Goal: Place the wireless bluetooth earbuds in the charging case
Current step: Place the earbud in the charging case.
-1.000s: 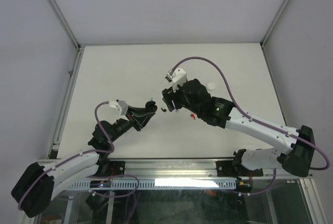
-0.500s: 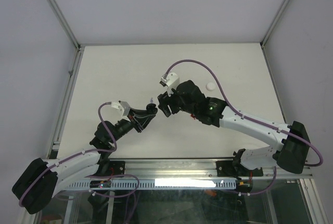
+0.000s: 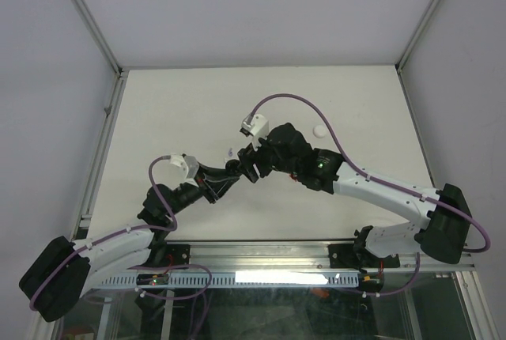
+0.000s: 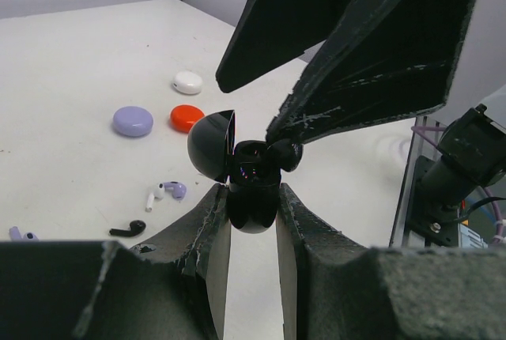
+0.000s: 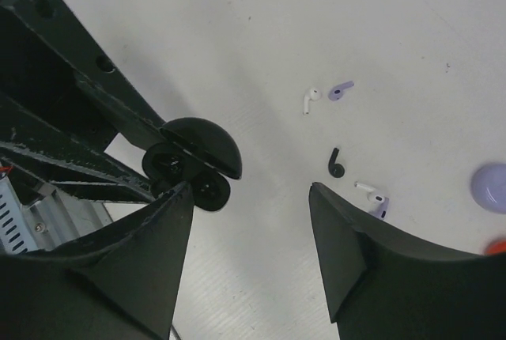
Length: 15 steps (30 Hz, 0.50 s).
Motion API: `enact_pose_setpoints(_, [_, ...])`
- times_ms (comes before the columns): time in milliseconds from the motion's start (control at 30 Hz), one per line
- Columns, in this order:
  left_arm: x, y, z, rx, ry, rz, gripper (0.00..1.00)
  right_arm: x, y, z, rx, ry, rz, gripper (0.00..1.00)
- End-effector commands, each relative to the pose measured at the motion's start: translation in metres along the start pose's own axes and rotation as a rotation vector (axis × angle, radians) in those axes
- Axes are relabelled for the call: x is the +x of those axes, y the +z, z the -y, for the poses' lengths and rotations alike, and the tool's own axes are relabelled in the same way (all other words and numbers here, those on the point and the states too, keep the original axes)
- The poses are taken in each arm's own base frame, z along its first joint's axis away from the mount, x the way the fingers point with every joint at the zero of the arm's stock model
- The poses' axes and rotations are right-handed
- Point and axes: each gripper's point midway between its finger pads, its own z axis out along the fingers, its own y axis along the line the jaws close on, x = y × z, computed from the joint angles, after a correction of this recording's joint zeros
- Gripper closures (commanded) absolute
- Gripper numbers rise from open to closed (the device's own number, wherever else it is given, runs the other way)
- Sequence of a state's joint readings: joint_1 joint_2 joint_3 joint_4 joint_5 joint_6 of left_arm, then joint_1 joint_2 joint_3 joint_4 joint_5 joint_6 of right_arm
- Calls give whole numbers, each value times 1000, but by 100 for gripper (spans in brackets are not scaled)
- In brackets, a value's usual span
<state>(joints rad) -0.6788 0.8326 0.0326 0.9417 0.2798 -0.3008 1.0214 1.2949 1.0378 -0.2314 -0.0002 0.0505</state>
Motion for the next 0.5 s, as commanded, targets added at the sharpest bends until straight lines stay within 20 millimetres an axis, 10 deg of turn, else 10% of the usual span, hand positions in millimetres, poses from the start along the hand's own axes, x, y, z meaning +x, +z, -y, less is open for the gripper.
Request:
enact_pose_setpoints(0, [-20,4,4,21,18,70,100,-23,-16,-23,-121,-27,76,36])
enact_pose_setpoints(467, [-17,1,-4,-27,4,66,100,-28,-15,-8,-30,8,86,34])
